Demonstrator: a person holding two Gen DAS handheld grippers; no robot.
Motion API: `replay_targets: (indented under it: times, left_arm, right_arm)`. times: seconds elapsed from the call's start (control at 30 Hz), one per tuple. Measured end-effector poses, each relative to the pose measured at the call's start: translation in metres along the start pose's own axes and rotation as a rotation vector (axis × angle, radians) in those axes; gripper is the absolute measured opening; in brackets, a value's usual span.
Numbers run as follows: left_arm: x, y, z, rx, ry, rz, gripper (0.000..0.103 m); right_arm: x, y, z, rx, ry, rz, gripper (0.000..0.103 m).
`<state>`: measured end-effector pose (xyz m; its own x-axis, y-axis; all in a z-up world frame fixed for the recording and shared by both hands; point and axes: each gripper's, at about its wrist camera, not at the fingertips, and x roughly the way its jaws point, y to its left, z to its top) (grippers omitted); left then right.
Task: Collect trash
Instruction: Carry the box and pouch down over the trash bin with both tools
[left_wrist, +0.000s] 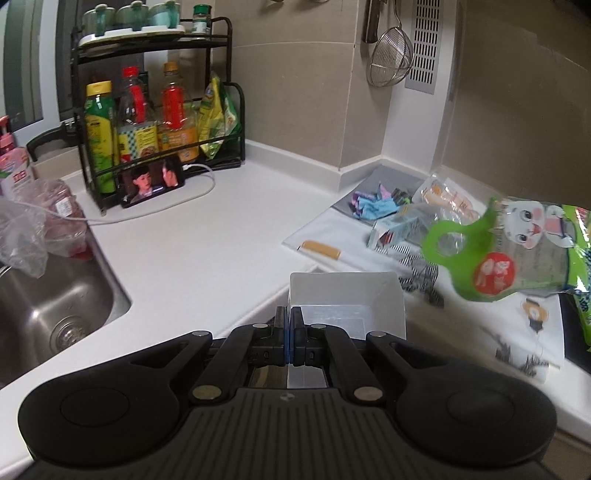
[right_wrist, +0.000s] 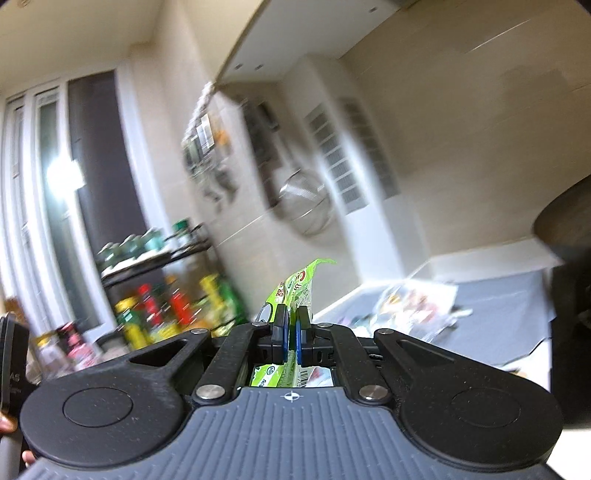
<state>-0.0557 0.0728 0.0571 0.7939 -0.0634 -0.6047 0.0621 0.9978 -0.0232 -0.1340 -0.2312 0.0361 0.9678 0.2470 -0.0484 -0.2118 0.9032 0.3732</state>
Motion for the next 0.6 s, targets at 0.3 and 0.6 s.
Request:
replay_targets:
  times: [0.3, 0.6]
  left_arm:
    - [-0.019, 0.017, -0.051, 0.0, 0.071, 0.018, 0.0]
    - [0.002, 0.021, -0.094, -0.014, 0.179, 0.025, 0.0]
  right_arm:
    - [-0.003, 0.036, -0.049, 0.001, 0.198, 0.069, 0.004]
    - [0.01, 0.041, -0.091, 0.001, 0.361, 0.037, 0.005]
